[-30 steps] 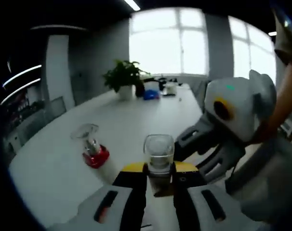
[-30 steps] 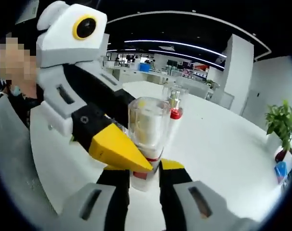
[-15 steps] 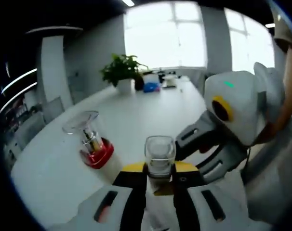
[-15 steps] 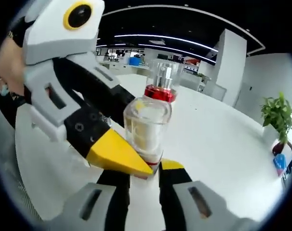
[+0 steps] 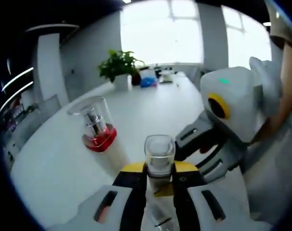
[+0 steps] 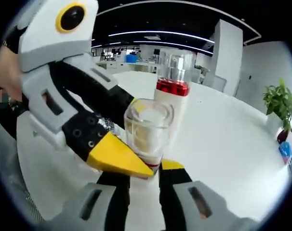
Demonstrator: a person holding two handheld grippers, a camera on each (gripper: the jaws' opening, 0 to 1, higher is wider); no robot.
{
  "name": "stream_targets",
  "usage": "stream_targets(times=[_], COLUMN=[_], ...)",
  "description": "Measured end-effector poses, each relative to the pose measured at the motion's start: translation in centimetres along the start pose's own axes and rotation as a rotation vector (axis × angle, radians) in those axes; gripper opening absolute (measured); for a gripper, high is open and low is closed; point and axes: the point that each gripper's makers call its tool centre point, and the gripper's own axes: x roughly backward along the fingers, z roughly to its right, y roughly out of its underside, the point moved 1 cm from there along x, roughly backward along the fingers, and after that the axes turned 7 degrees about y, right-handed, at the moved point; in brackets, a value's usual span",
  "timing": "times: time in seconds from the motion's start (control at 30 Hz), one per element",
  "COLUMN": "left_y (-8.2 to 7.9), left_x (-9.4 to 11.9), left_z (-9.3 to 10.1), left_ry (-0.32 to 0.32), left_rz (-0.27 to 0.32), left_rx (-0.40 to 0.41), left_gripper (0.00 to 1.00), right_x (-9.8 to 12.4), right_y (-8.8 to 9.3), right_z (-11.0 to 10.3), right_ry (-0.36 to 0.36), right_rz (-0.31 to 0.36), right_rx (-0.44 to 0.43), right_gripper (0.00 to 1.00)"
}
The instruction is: Arrange the skincare products in the storage area until every visible bottle or jar stands upright without overlapping.
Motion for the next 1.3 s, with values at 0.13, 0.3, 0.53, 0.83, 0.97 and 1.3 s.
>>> stream_targets(times=[0.13, 0.3, 0.53, 0.83, 0.97, 1.3], left_y=[0.5, 0.8, 0.9, 0.2, 0.0, 0.1], left_x=[0.8, 1.3, 1.4, 0.1, -0.2, -0.2], left_z=[0.0, -0.3, -0.4, -0.7, -1.0, -1.3], left_ry=[-0.005, -0.015, -0.009, 0.010, 0.018, 0.008], left_rz=[0.000, -0.006, -0.006, 0.019, 0.028, 0.025], left_rx=[0.010, 0.014, 0.015, 0.043, 0.070, 0.099], left_gripper=[0.16, 0.16, 0.16, 0.16, 0.16, 0.17], right_x=[0.0, -0.4, -0.5, -0.6, -0.6, -0.9], right_y=[-0.2, -0.5, -0.6, -0.2, -0.2, -0.2], right_z=[-0.7, -1.3, -1.4, 0.2, 0.6, 0.8], right_ry=[-0.014, -0.028, -0.030, 0.017, 0.050, 0.102], right_rz=[0.006, 0.009, 0.007, -0.010, -0.025, -0.034], right_rx=[0.003, 0.000, 0.015, -0.005, -0.046, -0.101], right_gripper=[0.22, 0.22, 0.22, 0.22, 0.22, 0.22])
